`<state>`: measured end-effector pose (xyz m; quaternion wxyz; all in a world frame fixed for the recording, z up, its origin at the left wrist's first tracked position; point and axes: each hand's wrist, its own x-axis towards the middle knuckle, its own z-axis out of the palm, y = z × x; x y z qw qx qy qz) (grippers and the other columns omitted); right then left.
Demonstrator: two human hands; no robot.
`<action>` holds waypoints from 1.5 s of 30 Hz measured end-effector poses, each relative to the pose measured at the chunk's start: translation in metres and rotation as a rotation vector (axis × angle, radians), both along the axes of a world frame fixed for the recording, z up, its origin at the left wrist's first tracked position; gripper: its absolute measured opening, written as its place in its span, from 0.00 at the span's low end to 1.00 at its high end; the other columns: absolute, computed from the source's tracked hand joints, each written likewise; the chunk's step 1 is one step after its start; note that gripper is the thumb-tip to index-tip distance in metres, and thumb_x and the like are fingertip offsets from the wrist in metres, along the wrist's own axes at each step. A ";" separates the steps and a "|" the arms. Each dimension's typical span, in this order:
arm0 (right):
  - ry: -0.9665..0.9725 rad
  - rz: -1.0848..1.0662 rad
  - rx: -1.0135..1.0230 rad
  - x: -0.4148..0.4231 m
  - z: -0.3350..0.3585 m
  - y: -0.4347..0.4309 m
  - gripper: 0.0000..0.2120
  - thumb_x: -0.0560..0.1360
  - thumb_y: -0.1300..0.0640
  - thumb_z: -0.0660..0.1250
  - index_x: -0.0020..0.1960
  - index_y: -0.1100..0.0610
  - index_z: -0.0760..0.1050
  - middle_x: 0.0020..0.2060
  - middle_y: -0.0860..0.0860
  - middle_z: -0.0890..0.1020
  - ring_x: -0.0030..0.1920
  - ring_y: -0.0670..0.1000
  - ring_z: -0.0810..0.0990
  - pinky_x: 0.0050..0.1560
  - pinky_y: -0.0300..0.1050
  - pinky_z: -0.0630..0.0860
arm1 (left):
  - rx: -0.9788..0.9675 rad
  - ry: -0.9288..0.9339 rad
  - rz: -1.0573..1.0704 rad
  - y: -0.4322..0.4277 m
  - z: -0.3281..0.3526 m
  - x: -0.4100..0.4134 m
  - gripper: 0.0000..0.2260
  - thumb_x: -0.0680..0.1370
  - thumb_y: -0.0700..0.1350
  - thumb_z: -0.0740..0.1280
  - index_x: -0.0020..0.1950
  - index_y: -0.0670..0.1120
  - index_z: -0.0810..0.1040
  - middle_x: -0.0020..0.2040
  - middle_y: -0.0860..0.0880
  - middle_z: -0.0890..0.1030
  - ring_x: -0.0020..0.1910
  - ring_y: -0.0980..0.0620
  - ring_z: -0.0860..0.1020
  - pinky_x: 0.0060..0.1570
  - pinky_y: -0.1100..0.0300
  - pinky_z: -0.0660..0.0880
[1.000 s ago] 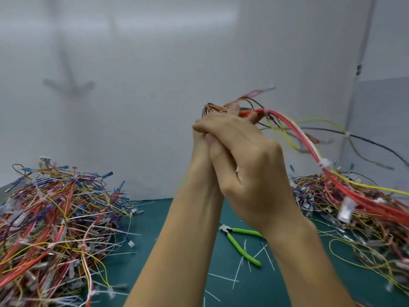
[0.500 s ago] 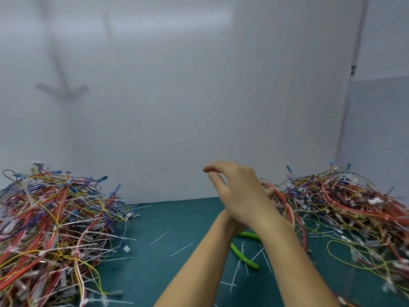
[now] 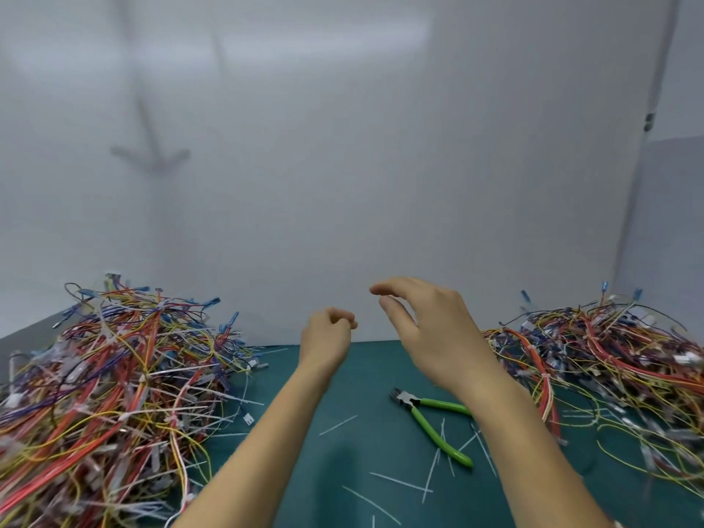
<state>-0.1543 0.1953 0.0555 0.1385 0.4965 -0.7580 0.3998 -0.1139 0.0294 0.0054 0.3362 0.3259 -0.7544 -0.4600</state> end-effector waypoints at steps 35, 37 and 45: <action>0.042 0.022 0.126 0.011 -0.002 -0.005 0.11 0.82 0.50 0.60 0.58 0.47 0.80 0.54 0.40 0.83 0.56 0.45 0.79 0.59 0.49 0.75 | -0.561 -0.289 0.556 -0.069 0.122 0.143 0.13 0.70 0.51 0.76 0.50 0.47 0.83 0.48 0.41 0.84 0.51 0.38 0.79 0.49 0.49 0.76; -0.003 0.026 0.077 0.012 -0.001 -0.006 0.10 0.82 0.51 0.62 0.57 0.47 0.81 0.51 0.40 0.83 0.53 0.43 0.79 0.57 0.47 0.76 | -0.454 -0.093 0.431 -0.055 0.131 0.137 0.13 0.67 0.49 0.78 0.50 0.50 0.82 0.48 0.46 0.85 0.52 0.41 0.81 0.55 0.48 0.77; -0.551 0.336 -0.263 0.032 0.006 -0.015 0.07 0.80 0.54 0.65 0.50 0.52 0.83 0.43 0.46 0.87 0.42 0.45 0.86 0.42 0.41 0.81 | -0.015 0.390 0.038 -0.005 0.146 0.090 0.11 0.73 0.33 0.73 0.53 0.40 0.76 0.42 0.41 0.80 0.25 0.55 0.78 0.26 0.67 0.75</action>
